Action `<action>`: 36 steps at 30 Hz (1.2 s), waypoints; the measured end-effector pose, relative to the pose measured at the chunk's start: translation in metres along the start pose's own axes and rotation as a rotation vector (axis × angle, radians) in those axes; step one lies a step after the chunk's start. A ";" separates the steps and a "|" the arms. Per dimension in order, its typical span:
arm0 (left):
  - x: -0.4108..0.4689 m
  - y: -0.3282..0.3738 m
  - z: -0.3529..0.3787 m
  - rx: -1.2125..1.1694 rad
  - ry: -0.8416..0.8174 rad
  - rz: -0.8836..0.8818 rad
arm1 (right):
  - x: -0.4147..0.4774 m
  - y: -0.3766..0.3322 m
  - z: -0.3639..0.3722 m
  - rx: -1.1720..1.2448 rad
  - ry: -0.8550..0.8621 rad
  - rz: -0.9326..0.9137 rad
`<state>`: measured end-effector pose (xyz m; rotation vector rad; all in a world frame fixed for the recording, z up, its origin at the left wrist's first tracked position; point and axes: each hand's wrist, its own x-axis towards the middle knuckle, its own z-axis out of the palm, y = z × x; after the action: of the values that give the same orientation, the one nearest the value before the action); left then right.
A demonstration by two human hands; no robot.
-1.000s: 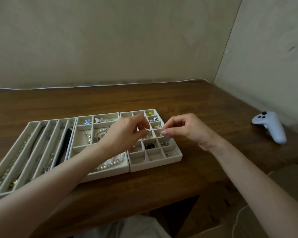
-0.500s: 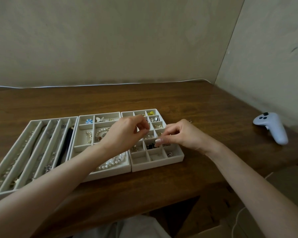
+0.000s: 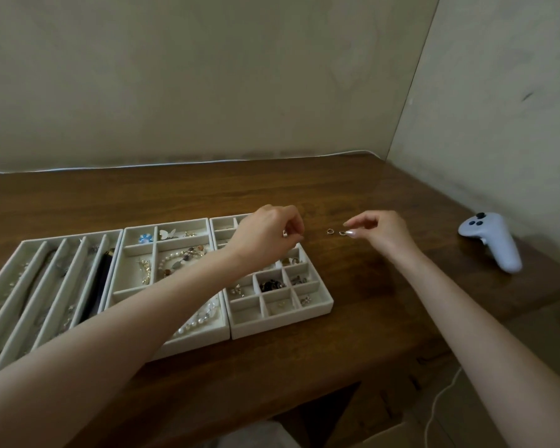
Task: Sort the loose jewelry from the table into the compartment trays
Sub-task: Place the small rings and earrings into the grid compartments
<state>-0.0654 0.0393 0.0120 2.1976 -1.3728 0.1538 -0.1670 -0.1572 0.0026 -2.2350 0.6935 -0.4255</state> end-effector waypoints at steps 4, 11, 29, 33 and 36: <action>0.025 0.002 0.018 0.023 -0.040 0.010 | 0.014 0.007 0.005 -0.068 -0.022 0.017; 0.079 -0.002 0.049 0.105 -0.170 -0.058 | 0.031 0.006 0.014 -0.256 0.035 0.040; 0.099 -0.001 0.060 0.102 -0.412 -0.107 | 0.013 -0.003 0.006 -0.124 -0.162 0.098; 0.093 -0.006 0.056 0.092 -0.386 -0.105 | -0.012 -0.015 0.005 -0.017 -0.204 0.010; 0.086 -0.009 0.051 0.063 -0.331 -0.089 | -0.037 -0.031 0.010 0.029 -0.276 -0.085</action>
<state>-0.0265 -0.0518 -0.0033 2.4113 -1.4528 -0.2122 -0.1805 -0.1120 0.0153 -2.2444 0.4466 -0.1610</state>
